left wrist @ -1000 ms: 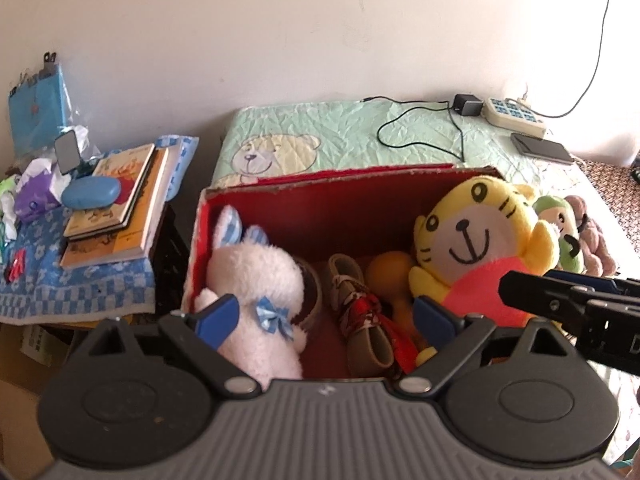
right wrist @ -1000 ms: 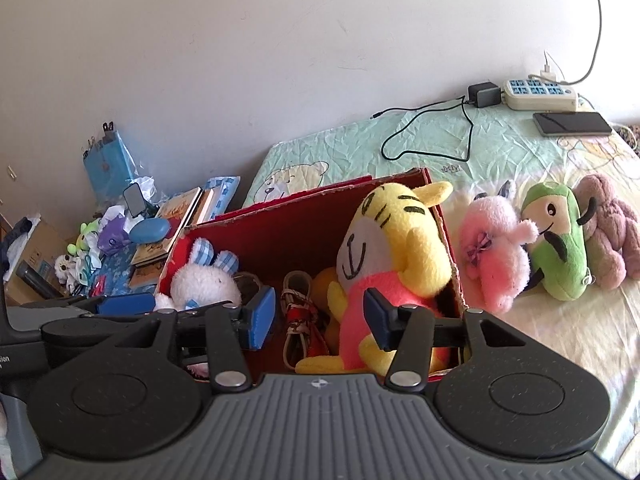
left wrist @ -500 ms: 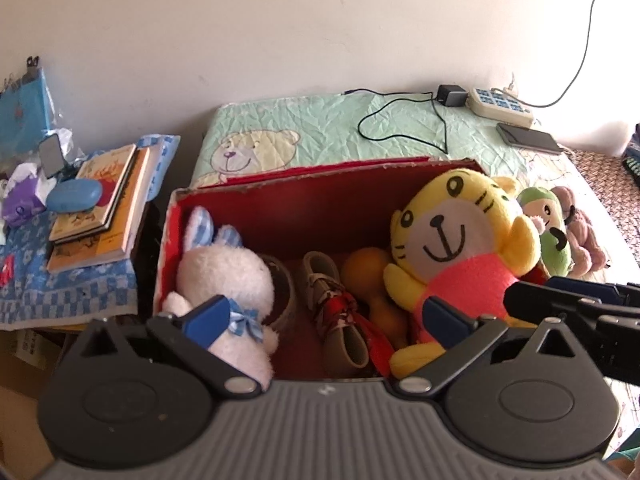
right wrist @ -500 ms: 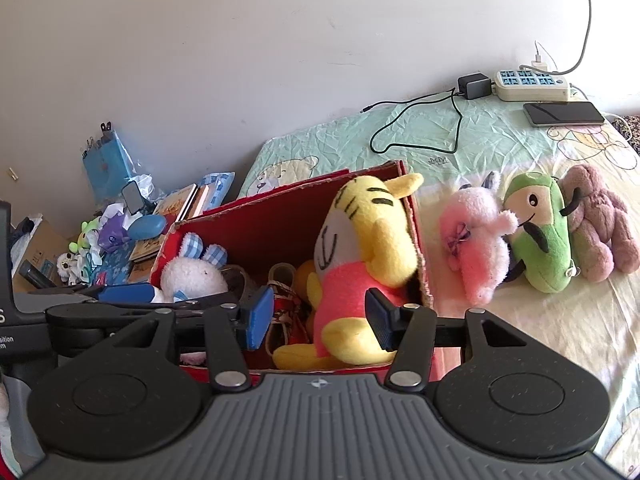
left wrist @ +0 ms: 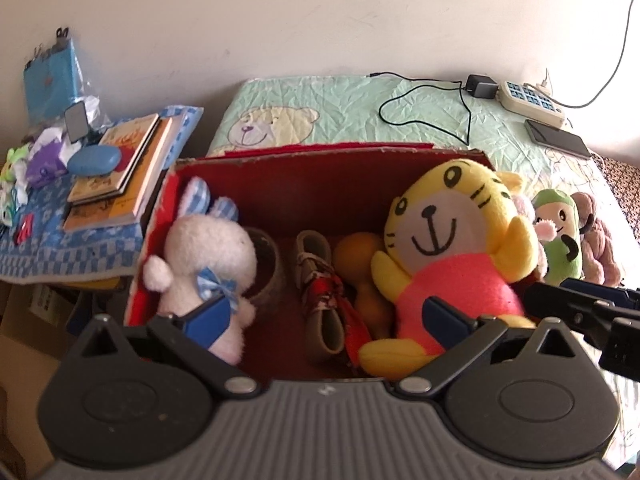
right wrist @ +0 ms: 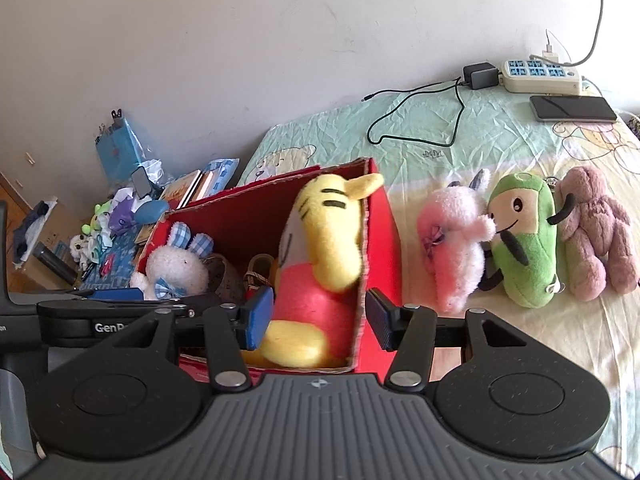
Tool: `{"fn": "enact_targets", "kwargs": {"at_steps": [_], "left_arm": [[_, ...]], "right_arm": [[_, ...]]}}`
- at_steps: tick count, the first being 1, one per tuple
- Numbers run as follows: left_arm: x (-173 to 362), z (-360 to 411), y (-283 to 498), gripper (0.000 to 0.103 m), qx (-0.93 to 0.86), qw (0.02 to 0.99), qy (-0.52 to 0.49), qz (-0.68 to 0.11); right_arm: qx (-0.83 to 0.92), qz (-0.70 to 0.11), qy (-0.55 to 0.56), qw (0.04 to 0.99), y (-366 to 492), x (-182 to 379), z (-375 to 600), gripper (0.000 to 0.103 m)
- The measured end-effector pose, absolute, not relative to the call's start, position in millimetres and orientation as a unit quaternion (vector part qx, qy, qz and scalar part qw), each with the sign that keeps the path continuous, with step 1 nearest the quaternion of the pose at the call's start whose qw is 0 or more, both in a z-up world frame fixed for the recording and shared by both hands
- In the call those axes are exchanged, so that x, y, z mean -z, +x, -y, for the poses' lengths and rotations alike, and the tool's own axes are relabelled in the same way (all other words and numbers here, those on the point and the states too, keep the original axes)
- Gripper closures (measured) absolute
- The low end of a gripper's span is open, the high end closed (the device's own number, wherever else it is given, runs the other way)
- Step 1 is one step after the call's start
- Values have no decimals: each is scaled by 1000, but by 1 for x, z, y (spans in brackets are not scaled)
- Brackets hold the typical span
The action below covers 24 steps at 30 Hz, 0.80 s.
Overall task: Organize objects
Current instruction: 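Move the right gripper toward the pink bear and green plush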
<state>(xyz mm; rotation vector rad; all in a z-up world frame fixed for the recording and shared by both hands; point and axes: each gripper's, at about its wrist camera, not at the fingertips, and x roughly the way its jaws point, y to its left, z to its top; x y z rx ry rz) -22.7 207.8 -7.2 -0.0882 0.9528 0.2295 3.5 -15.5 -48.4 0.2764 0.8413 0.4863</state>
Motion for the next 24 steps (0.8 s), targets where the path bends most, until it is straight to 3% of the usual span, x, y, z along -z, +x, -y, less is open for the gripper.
{"fn": "enact_targets", "kwargs": {"at_steps": [14, 24], "left_arm": [[-12, -146, -27, 1, -117, 892, -50, -435], [-12, -64, -25, 1, 1, 914, -19, -406]], "right_arm": [[-263, -419, 143, 857, 18, 65, 75, 49], [-214, -432, 172, 859, 21, 80, 139, 49]]}}
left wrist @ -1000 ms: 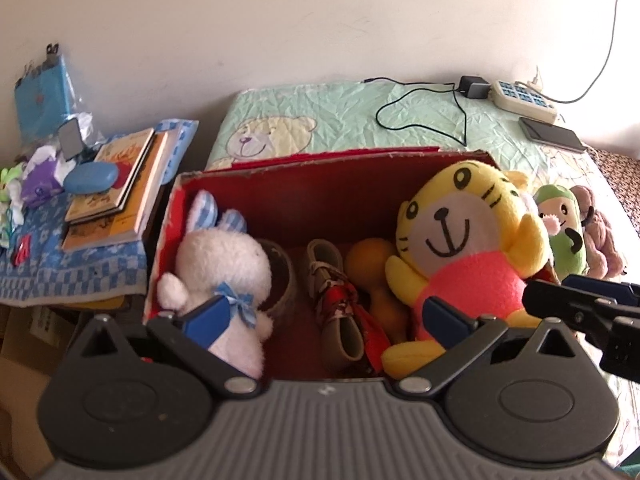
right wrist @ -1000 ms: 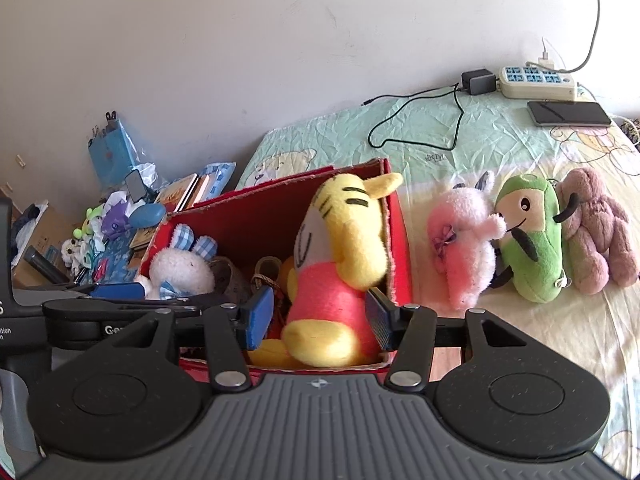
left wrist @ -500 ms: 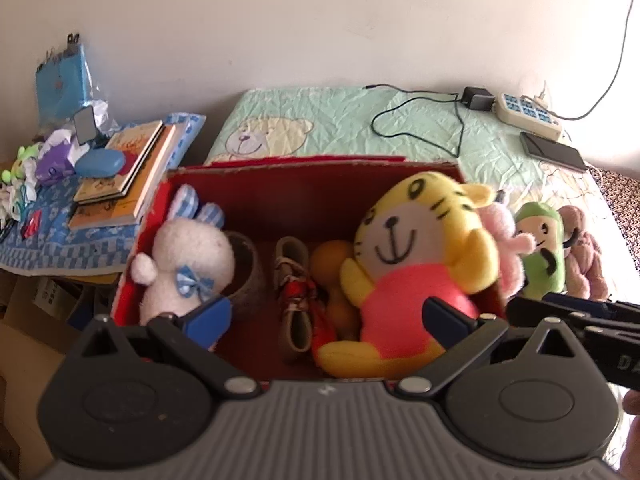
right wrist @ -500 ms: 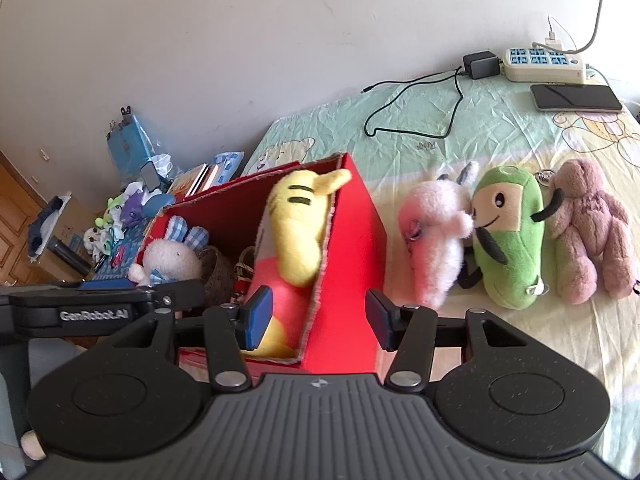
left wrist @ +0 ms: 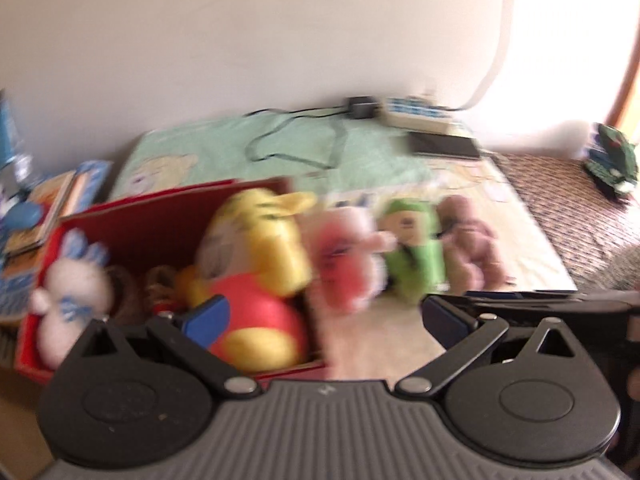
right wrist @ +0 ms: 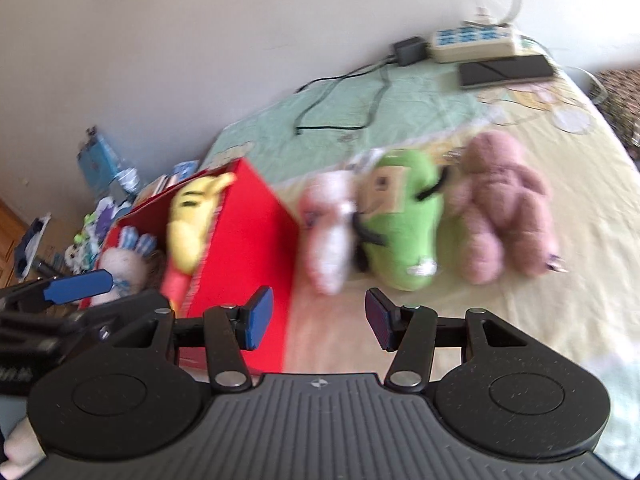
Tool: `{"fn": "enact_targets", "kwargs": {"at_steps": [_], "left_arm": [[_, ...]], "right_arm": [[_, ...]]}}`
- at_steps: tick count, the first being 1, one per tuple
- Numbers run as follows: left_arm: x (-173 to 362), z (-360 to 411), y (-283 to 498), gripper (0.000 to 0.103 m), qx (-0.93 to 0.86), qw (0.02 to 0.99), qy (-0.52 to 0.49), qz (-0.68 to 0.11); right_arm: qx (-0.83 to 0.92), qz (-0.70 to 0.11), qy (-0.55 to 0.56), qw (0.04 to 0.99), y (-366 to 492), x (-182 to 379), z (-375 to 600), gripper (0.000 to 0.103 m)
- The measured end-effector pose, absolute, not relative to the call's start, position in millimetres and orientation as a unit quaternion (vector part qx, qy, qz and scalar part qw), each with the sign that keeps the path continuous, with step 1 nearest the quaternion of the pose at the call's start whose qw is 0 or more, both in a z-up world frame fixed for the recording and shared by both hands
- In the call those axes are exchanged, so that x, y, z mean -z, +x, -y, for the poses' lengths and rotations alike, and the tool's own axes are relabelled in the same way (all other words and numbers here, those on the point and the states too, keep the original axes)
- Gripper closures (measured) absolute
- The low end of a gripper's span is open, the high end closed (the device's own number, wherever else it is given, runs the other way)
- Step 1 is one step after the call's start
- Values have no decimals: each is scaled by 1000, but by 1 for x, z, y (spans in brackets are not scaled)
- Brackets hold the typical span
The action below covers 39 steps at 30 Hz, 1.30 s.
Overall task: Organize objects
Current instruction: 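Move the right gripper toward the pink bear and green plush, then close the right gripper on the green plush's body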
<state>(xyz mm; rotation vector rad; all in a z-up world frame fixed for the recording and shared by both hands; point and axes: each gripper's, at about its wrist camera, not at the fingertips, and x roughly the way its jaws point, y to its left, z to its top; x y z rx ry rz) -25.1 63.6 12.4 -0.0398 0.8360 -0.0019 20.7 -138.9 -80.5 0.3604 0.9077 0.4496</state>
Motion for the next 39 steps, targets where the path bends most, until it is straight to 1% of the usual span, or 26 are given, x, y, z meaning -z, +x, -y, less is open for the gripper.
{"fn": "enact_targets", "kwargs": {"at_steps": [3, 14, 18, 27, 29, 30, 33, 35, 39], "left_arm": [[-5, -42, -18, 1, 40, 912, -18, -407], [40, 23, 27, 0, 156, 876, -44, -455], [55, 40, 47, 0, 146, 879, -27, -453], [91, 52, 82, 2, 151, 859, -36, -488], [95, 50, 87, 2, 142, 859, -36, -491], [95, 49, 90, 4, 137, 859, -36, -492], [87, 41, 91, 4, 113, 876, -37, -468], [87, 33, 94, 3, 88, 883, -38, -459], [101, 16, 108, 6, 63, 877, -61, -472]], "right_arm": [[-187, -435, 185, 861, 21, 87, 164, 49], [-90, -447, 227, 861, 41, 120, 242, 49], [-81, -453, 229, 857, 56, 132, 255, 49], [-86, -463, 233, 851, 94, 150, 261, 49], [-80, -462, 232, 852, 102, 152, 261, 51], [-74, -453, 234, 857, 102, 149, 262, 52], [-126, -419, 234, 868, 104, 136, 256, 52], [-172, -416, 232, 862, 112, 132, 246, 52], [-238, -425, 242, 839, 131, 134, 221, 52]]}}
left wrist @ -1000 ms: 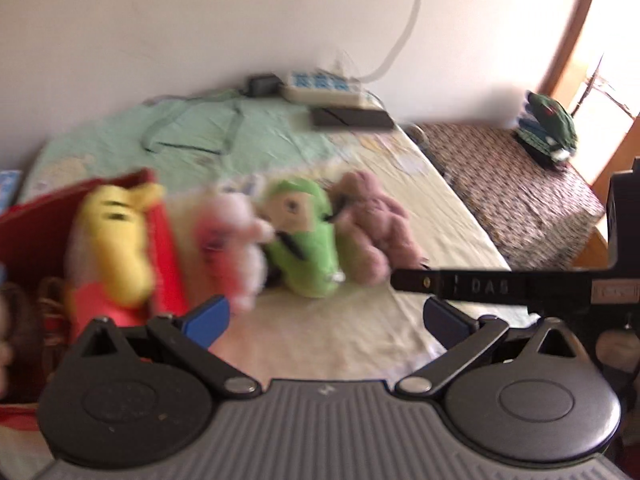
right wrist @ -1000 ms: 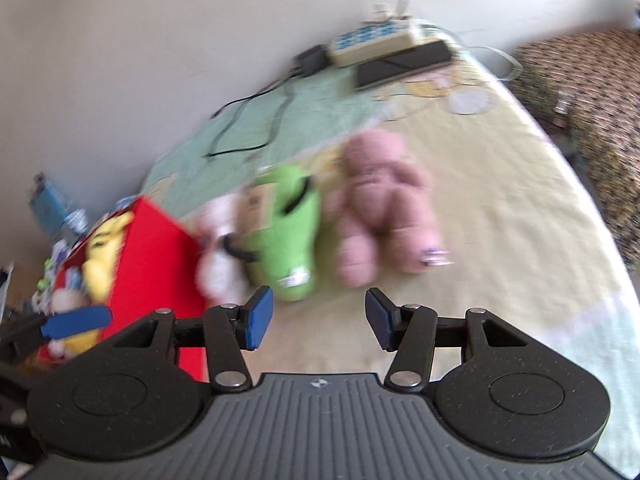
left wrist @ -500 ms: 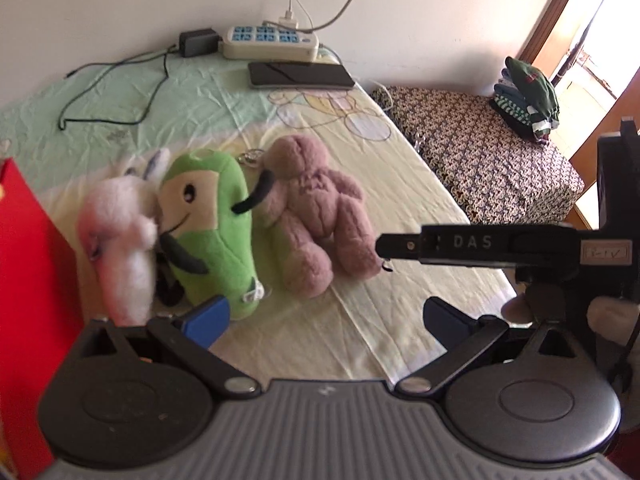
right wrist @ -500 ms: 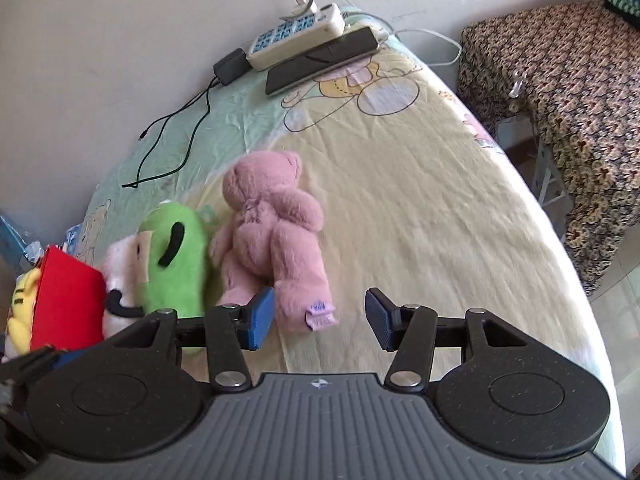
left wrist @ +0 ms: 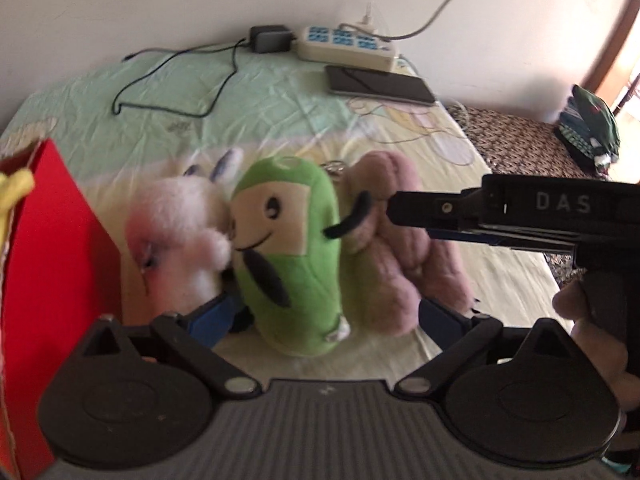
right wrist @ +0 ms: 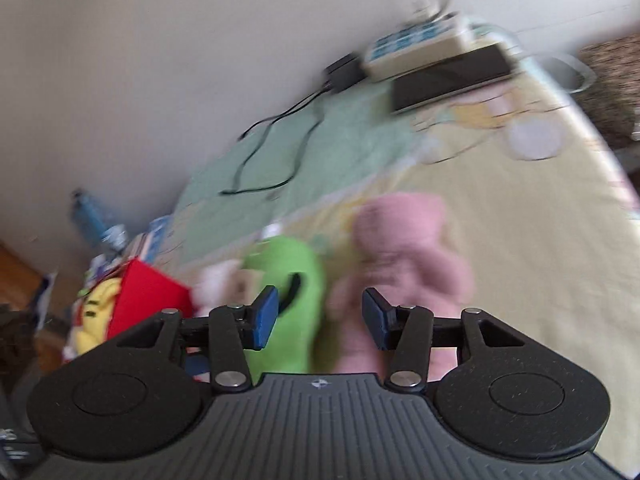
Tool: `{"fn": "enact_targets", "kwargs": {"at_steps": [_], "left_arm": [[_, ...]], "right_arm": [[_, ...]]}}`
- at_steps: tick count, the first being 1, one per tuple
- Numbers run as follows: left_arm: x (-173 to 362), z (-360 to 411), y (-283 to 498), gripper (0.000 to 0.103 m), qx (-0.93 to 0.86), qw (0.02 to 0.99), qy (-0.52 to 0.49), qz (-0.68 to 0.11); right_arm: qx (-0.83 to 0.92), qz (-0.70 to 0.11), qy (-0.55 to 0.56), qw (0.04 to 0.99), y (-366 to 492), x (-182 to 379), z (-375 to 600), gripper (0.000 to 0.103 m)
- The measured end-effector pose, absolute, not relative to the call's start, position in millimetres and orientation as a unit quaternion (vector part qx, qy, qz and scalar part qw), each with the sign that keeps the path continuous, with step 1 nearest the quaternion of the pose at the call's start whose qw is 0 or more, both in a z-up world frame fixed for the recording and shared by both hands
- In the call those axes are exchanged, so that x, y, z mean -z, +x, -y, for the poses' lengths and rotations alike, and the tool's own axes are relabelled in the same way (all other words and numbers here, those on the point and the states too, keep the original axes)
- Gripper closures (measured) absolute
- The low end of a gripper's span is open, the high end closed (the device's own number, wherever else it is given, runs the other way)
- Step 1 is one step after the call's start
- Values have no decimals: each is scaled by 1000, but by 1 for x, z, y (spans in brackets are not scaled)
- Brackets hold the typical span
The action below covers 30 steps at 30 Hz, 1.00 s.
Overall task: Organize objects
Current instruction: 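Close the right gripper on the green plush's body, then lift the green plush with the right gripper and carry it to the red box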
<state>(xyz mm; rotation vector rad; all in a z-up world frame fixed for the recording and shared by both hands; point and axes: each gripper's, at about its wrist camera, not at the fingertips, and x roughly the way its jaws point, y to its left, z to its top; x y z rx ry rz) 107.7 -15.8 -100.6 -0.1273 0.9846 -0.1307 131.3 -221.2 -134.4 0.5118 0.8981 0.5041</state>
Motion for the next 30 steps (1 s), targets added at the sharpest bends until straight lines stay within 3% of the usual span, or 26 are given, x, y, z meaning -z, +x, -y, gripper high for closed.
{"fn": "enact_targets", "kwargs": {"at_steps": [12, 13, 14, 16, 21, 30], "left_arm": [[124, 9, 135, 16, 60, 871, -67, -482], [125, 9, 136, 16, 61, 872, -66, -482], [125, 9, 136, 16, 62, 872, -64, -481], [123, 7, 135, 16, 68, 871, -73, -481], [118, 9, 126, 29, 79, 865, -77, -489], [98, 21, 79, 30, 120, 861, -82, -487]], "right_arm": [[-280, -452, 241, 812, 165, 157, 181, 40], [-284, -452, 240, 811, 166, 157, 181, 42], [-291, -452, 237, 809, 166, 157, 180, 51], [-300, -452, 242, 805, 165, 156, 182, 53], [-296, -448, 230, 812, 152, 148, 184, 55], [-279, -446, 235, 817, 96, 129, 204, 55]]}}
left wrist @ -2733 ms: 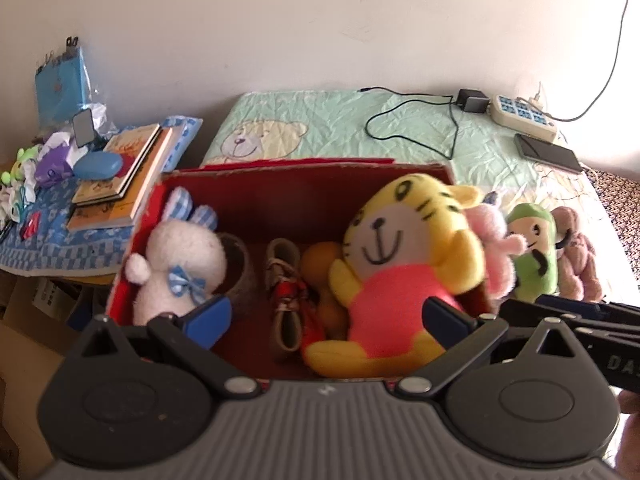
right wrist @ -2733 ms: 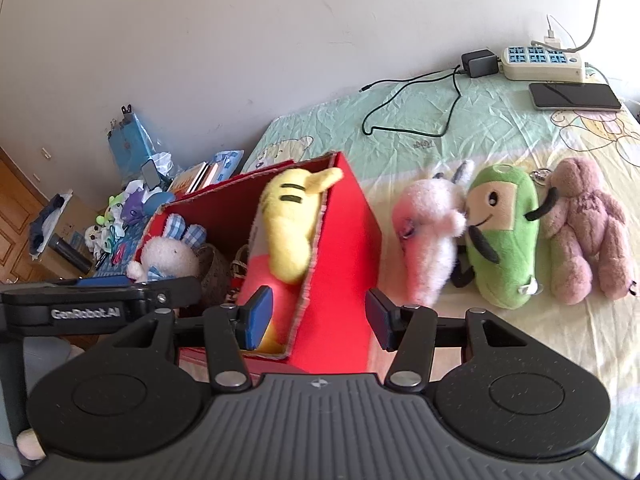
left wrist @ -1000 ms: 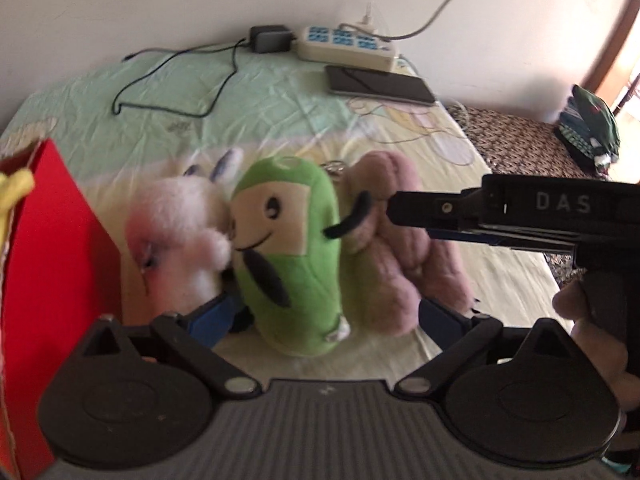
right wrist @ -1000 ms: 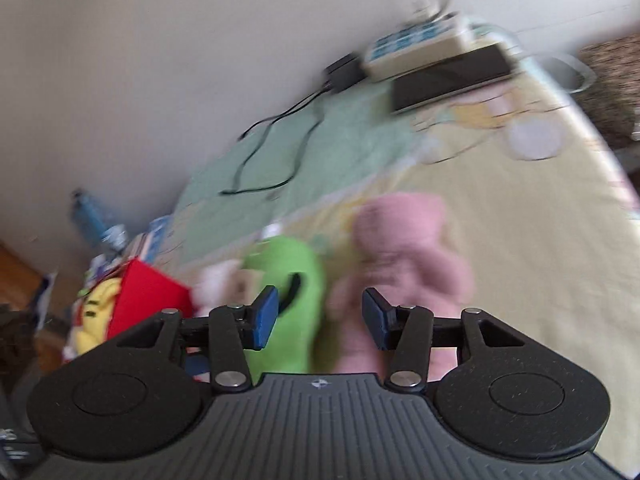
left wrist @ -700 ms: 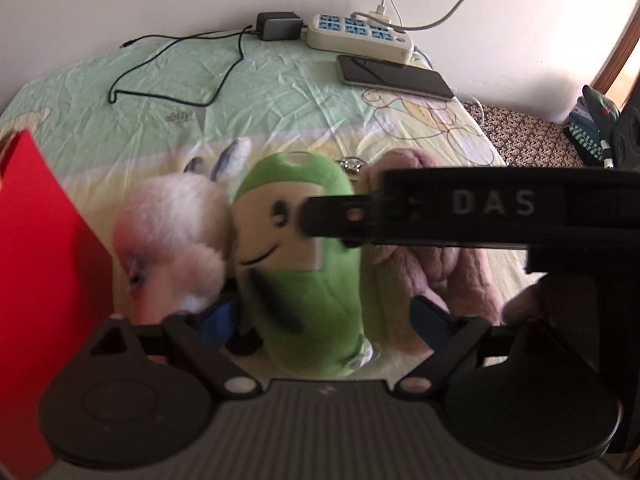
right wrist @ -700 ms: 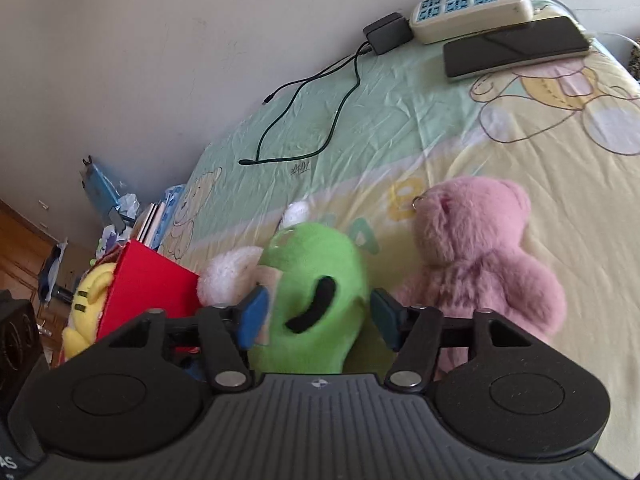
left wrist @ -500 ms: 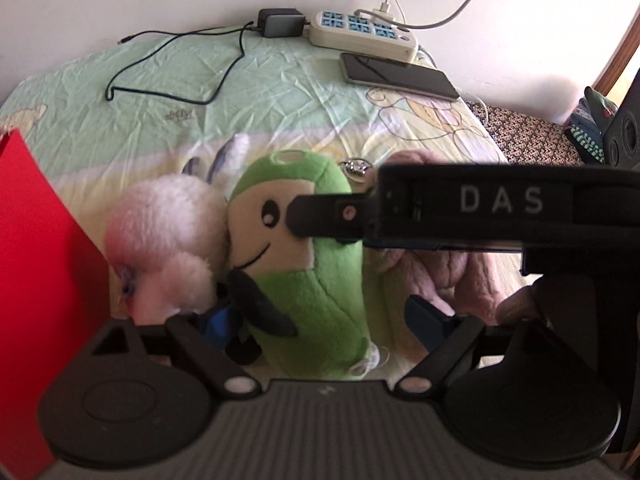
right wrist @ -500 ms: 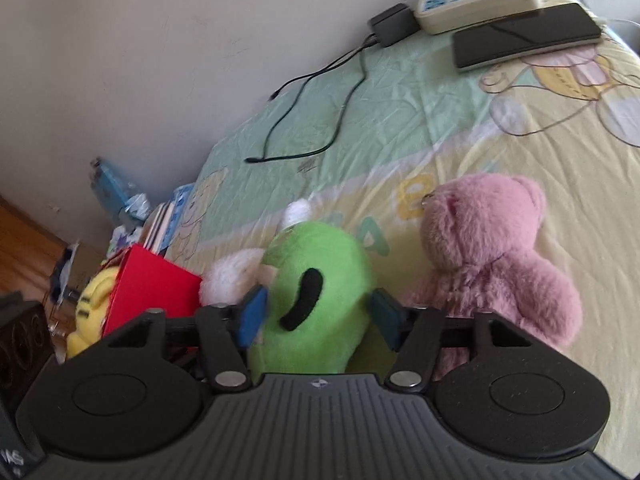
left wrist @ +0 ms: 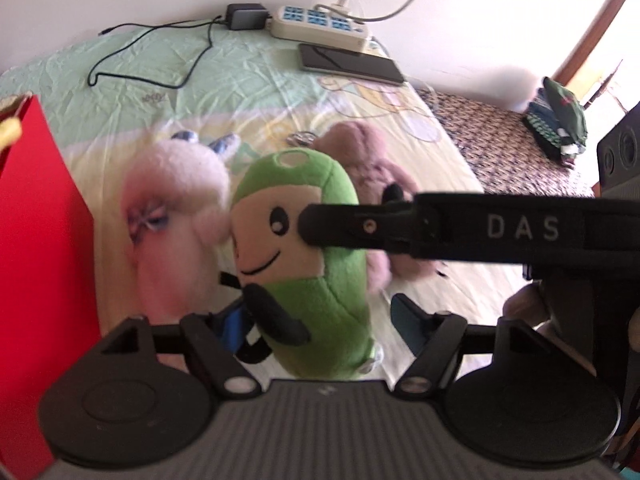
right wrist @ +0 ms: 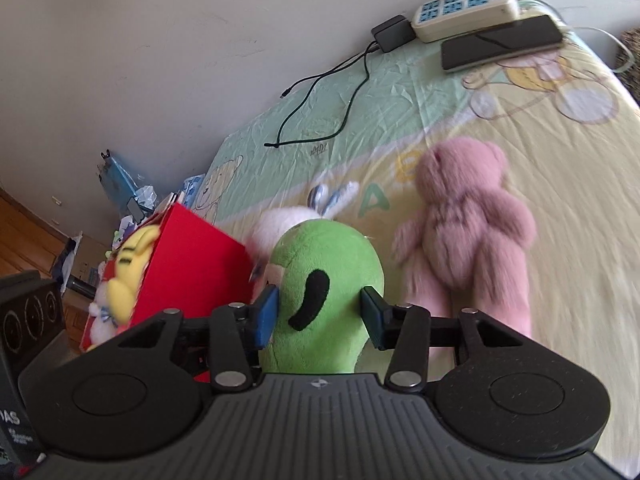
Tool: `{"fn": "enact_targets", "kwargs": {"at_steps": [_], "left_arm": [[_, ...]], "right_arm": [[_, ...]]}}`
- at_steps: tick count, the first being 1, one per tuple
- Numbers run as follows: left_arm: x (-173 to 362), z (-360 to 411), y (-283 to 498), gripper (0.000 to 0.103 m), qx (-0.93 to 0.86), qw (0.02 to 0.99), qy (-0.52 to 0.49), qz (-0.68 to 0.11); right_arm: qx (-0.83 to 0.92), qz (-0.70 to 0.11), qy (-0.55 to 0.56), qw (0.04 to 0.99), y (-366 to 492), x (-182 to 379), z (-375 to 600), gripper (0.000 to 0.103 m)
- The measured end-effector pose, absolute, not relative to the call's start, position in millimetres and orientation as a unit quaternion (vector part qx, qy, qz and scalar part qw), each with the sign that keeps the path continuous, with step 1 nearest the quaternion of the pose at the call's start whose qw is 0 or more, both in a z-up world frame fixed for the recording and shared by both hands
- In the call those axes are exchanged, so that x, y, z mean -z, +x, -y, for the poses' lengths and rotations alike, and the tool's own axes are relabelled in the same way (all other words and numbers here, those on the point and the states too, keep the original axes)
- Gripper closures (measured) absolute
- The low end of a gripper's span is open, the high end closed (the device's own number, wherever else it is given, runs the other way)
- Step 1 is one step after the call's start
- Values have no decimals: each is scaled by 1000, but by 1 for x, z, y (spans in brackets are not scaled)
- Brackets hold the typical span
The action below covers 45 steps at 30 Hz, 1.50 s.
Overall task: Organize objects
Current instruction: 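Lift the green plush with the right gripper and carry it to the red box, then lower the green plush into the red box beside the tiger plush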
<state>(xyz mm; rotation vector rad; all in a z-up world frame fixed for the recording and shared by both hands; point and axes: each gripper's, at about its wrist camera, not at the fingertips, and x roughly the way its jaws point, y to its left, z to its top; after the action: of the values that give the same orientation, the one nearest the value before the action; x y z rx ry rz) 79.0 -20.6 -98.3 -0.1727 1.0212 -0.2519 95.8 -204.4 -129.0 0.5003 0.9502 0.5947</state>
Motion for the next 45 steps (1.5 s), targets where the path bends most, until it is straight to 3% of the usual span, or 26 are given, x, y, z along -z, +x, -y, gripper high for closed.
{"fn": "enact_targets", "kwargs": {"at_steps": [16, 31, 45], "left_arm": [[41, 23, -9, 30, 182, 897, -31, -401], [-31, -110, -59, 30, 147, 942, -21, -302], [5, -221, -50, 30, 84, 935, -57, -339]], "right_arm": [[-251, -371, 278, 850, 6, 77, 206, 55], [-315, -281, 274, 864, -15, 16, 84, 55], [-331, -297, 186, 876, 16, 34, -41, 55]]}}
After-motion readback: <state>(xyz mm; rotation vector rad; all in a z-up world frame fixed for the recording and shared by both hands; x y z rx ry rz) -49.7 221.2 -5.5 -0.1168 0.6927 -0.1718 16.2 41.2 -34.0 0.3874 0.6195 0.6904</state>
